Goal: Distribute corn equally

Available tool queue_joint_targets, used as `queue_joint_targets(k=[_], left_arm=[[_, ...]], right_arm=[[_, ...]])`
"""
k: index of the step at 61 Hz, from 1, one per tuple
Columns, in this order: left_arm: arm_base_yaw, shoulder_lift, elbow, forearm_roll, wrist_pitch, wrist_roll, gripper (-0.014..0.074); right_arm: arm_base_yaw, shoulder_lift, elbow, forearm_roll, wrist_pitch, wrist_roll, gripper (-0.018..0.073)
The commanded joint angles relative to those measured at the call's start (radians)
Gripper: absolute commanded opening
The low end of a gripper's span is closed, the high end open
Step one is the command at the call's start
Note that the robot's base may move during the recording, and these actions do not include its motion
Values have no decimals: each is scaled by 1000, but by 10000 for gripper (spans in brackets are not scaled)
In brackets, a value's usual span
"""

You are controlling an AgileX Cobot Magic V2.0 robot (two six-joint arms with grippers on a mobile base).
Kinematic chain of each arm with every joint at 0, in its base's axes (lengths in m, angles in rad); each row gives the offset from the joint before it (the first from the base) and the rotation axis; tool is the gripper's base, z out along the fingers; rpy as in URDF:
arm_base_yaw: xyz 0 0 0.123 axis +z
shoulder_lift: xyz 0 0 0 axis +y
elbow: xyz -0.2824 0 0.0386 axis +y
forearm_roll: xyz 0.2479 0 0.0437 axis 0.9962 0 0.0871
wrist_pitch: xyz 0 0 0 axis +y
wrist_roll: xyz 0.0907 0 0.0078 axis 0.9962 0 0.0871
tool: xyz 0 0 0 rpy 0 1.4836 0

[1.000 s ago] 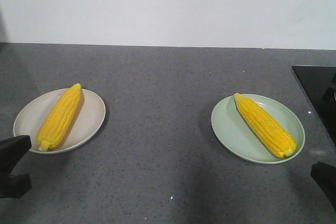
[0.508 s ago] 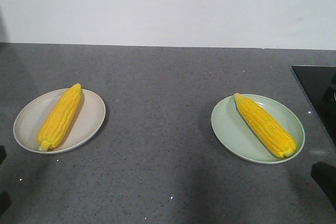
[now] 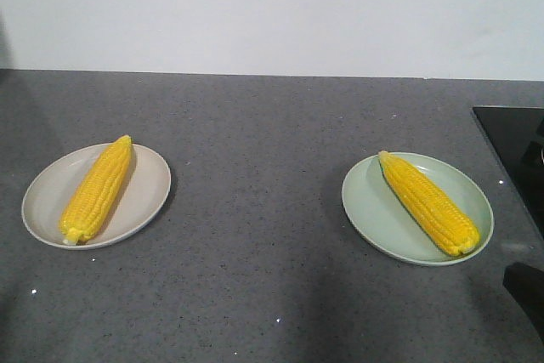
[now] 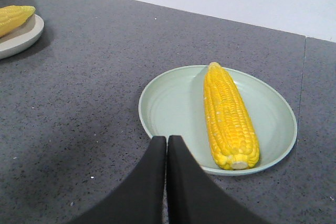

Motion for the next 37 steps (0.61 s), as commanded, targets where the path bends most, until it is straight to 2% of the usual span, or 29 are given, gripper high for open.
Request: queue_joint_targets(k=[1, 8, 37], left_arm=[[25, -20, -22, 26, -54, 9, -6], [42, -22, -22, 24, -46, 9, -6], [41, -21, -23, 24, -59, 5, -6]], right_arm=[[-7, 6, -25, 17, -66, -4, -8], [-7, 6, -25, 17, -66, -4, -8], [-7, 6, -25, 17, -66, -4, -8]])
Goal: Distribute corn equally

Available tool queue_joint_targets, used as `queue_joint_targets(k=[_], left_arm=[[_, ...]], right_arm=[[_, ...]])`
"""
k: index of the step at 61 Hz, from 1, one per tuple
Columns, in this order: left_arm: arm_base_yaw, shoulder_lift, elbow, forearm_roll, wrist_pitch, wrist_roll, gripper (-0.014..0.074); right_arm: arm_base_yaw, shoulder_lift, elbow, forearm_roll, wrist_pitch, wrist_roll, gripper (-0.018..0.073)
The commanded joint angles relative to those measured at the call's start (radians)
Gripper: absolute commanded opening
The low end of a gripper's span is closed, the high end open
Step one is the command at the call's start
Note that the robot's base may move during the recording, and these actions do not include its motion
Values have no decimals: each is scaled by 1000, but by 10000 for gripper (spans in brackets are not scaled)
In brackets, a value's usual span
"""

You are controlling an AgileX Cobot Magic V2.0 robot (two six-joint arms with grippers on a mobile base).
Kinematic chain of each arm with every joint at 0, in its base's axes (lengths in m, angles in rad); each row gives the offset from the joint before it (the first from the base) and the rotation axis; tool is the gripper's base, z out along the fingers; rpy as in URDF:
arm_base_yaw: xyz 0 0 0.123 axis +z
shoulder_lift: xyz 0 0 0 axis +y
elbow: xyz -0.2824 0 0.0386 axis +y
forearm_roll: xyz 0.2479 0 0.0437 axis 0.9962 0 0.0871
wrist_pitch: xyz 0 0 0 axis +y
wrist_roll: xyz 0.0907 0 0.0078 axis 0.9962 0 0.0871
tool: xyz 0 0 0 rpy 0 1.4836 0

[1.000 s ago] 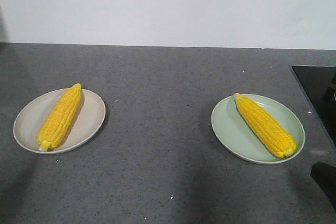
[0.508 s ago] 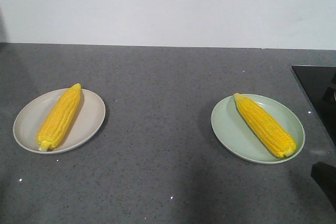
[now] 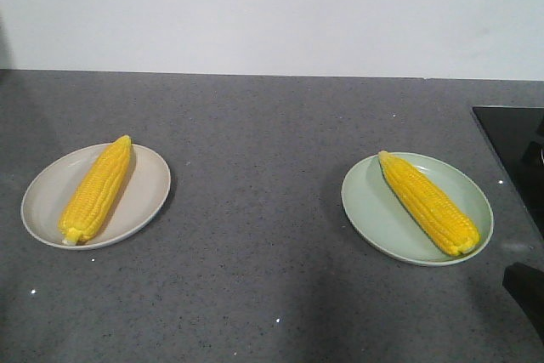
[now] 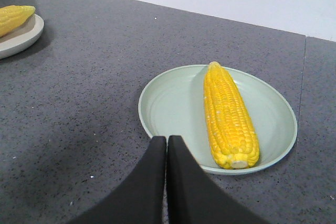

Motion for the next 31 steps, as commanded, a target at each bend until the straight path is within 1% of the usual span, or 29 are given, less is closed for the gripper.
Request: queue_joint_targets(k=[1, 11, 15, 23, 27, 31], left_arm=[[0, -13, -23, -1, -76, -2, -6], [-1, -13, -23, -1, -98, -1, -6], [-2, -13, -23, -13, -102, 20, -6], [-28, -13, -23, -81, -112, 84, -6], [-37, -13, -23, -83, -112, 104, -6], [-38, -13, -23, -80, -112, 103, -6]], right_arm=[[-7, 6, -27, 16, -66, -5, -8], [-7, 6, -27, 16, -66, -5, -8], [-7, 6, -27, 16, -66, -5, -8], [-7, 6, -27, 16, -66, -5, -8], [-7, 6, -27, 16, -66, -5, -8], [-7, 6, -27, 16, -66, -5, -8]])
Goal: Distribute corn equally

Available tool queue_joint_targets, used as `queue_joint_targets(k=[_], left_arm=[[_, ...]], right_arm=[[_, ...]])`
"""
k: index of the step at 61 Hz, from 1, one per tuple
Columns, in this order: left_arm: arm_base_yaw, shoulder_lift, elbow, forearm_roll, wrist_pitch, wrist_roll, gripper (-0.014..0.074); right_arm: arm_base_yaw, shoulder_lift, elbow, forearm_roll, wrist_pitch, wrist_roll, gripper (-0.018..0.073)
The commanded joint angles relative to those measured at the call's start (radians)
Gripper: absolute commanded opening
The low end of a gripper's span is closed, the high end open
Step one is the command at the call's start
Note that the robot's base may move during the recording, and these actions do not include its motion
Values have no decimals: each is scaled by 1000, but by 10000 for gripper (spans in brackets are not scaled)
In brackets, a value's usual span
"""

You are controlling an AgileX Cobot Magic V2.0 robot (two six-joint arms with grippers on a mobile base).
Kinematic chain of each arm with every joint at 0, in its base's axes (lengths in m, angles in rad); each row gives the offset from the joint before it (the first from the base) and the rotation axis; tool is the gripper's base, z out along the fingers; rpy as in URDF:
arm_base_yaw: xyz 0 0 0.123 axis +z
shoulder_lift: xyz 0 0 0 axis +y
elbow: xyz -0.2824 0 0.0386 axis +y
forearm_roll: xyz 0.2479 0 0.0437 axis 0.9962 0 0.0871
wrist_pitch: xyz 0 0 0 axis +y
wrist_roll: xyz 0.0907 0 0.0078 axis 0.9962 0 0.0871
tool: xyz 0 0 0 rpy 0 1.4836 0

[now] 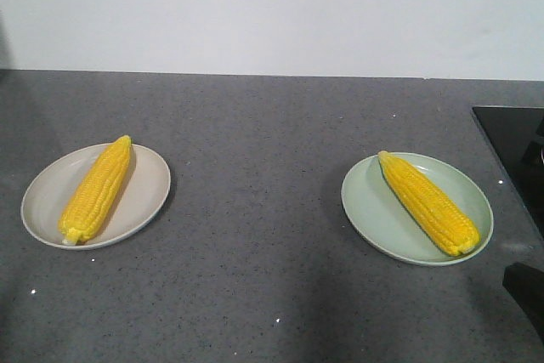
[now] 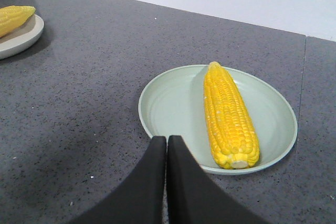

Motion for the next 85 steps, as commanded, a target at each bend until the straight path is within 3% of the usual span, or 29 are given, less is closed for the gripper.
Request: queue_joint_targets(k=[1, 53, 65, 71, 77, 85], left_arm=[[-9, -13, -23, -16, -79, 14, -6], [-9, -13, -23, -16, -79, 14, -6], [-9, -13, -23, -16, -79, 14, -6], [-9, -13, -23, -16, -79, 14, -6], [-9, -13, -23, -16, -79, 14, -6], [-9, -13, -23, -16, -79, 14, -6]], right_arm=[[-7, 6, -27, 15, -66, -5, -8], [-7, 6, -27, 15, -68, -5, -8], [-7, -9, 11, -46, -109, -12, -8], [-7, -54, 95, -45, -208, 34, -6], [-7, -136, 174, -54, -301, 145, -6], [-7, -242, 274, -184, -416, 263, -6]])
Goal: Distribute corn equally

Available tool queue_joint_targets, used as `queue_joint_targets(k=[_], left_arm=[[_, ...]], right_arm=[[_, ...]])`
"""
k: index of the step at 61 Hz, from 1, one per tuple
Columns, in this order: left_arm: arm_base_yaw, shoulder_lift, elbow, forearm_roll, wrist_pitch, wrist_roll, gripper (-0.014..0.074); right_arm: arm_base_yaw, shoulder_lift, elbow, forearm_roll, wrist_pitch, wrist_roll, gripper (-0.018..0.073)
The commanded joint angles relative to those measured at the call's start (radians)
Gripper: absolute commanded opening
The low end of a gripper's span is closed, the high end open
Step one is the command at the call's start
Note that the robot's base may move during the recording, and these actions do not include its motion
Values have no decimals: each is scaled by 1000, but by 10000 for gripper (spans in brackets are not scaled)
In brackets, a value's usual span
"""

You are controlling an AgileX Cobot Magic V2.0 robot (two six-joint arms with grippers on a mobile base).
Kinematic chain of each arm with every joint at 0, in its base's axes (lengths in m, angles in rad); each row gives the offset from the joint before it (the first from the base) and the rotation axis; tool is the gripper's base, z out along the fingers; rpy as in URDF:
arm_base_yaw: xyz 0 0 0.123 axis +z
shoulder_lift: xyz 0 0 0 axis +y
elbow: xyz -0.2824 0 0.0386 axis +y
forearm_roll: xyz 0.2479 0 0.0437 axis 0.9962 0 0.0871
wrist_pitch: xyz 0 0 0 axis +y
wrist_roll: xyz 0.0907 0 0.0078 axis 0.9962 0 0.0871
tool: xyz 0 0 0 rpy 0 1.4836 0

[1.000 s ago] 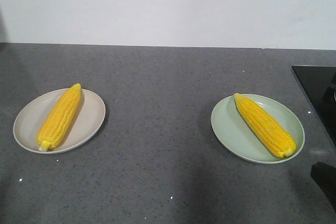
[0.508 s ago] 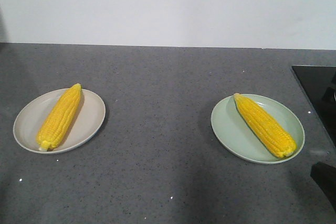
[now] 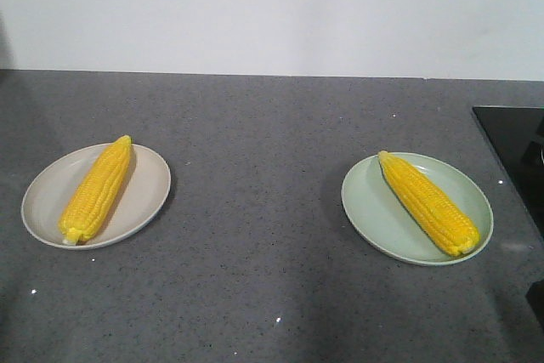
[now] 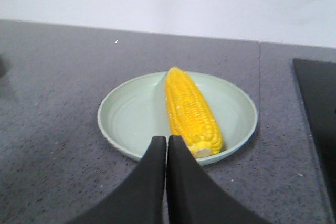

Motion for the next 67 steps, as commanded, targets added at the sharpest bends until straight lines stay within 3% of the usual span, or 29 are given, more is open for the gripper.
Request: queue_joint_targets(k=[1, 8, 17, 25, 35, 67], left_arm=[[-8, -13, -23, -9, -77, 1, -6], [-8, -13, -23, -9, -77, 1, -6], [-8, -14, -23, -9, -77, 1, -6], [-8, -14, -23, -9, -77, 1, -6], [-8, -14, -23, -9, -77, 1, -6], [-8, -14, -23, -9, -77, 1, -6]], right_arm=[[-7, -61, 37, -102, -162, 115, -6], [-7, -145, 112, -228, -228, 273, -6], [-16, -181, 109, -417, -181, 438, -6], [-64, -183, 109, -483, -181, 553, -6], [-106, -183, 109, -482, -194, 554, -4], [-103, -183, 109, -478, -192, 544, -2]])
